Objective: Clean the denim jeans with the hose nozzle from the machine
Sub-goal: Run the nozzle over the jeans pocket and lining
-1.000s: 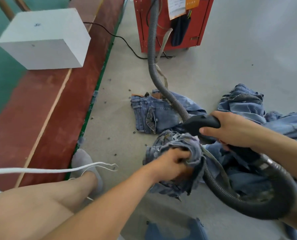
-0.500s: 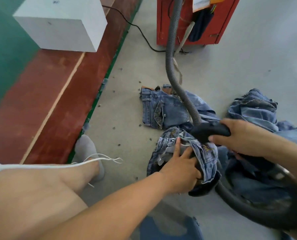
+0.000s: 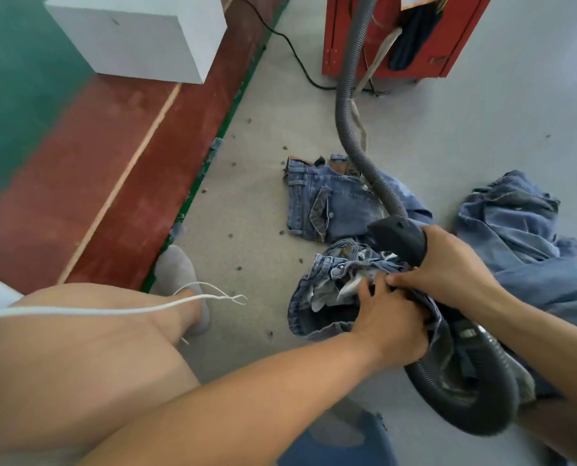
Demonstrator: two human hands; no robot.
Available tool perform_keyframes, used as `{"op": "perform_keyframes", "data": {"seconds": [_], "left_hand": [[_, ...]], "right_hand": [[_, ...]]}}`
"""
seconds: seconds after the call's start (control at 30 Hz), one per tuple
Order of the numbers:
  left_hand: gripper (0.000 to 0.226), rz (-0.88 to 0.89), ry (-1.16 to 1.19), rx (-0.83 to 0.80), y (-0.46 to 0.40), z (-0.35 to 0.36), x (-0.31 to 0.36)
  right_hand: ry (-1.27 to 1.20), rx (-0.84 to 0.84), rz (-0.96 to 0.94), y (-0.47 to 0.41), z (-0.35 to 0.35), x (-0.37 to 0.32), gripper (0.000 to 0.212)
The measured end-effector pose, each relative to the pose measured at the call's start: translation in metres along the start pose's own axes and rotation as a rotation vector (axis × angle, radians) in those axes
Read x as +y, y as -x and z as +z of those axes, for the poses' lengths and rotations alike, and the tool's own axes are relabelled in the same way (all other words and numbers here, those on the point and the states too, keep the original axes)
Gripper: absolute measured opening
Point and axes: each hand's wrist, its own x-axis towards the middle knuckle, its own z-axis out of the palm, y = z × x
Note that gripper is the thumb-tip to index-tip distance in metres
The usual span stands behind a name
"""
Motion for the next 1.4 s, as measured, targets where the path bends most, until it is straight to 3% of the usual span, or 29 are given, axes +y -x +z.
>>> {"op": "perform_keyframes", "data": {"seconds": [0.1,0.2,0.3,0.4,0.5,0.57,0.63,0.7,0.77,0.83,0.93,0.97,1.1,1.17,1.4], "left_hand": [[0.032,-0.023,0.004,0.007,-0.002,0.0,-0.001],[0.032,-0.016,0.071,-0.015,-0.004,0.001,-0.007],[0.032,-0.077,0.517,-0.056,-0.006,0.001,-0.006],[0.043,-0.276,0.815,0.008,-0.001,0.005,-0.007],[0.028,-0.536,0.918,0.246,0.005,0.016,-0.021],[0.014,-0.779,0.939,0.365,0.002,0.018,-0.039],[0.009,-0.951,0.934,0.375,-0.005,0.019,-0.058],[0.04,-1.009,0.688,0.3,-0.01,0.016,-0.07],[0.075,-0.967,0.395,0.318,-0.012,0.009,-0.082],[0.086,-0.846,0.277,0.304,-0.016,-0.005,-0.094],[0.031,-0.55,0.579,0.106,-0.022,-0.03,-0.109],[0.025,-0.496,0.716,0.082,-0.024,-0.038,-0.107],[0.045,-0.463,0.985,-0.011,-0.034,-0.059,-0.079],[0.042,-0.469,1.076,-0.078,-0.038,-0.066,-0.065],[0.044,-0.541,1.277,-0.03,-0.041,-0.073,-0.047]], "right_hand": [[0.06,-0.021,-0.001,-0.015,0.003,-0.002,0.067],[0.148,-0.043,-0.052,-0.023,0.005,-0.001,0.054],[0.225,-0.013,-0.071,-0.024,0.009,0.003,0.044],[0.194,0.018,-0.029,-0.025,0.003,0.007,0.041],[0.135,0.061,0.022,-0.028,-0.014,0.011,0.038],[0.092,0.054,0.038,-0.026,-0.024,0.011,0.036],[0.07,0.039,0.029,-0.021,-0.028,0.012,0.036],[0.06,0.025,0.018,-0.016,-0.03,0.012,0.035],[0.016,0.007,0.009,-0.013,-0.032,0.014,0.035],[-0.038,-0.007,0.004,-0.011,-0.036,0.019,0.034],[-0.094,-0.007,0.044,-0.012,-0.047,0.031,0.031],[-0.105,0.012,0.072,-0.014,-0.052,0.037,0.031],[-0.007,0.12,0.163,-0.028,-0.074,0.055,0.028],[0.013,0.12,0.167,-0.029,-0.086,0.059,0.025],[-0.115,0.237,-0.056,0.007,-0.131,0.043,0.022]]}}
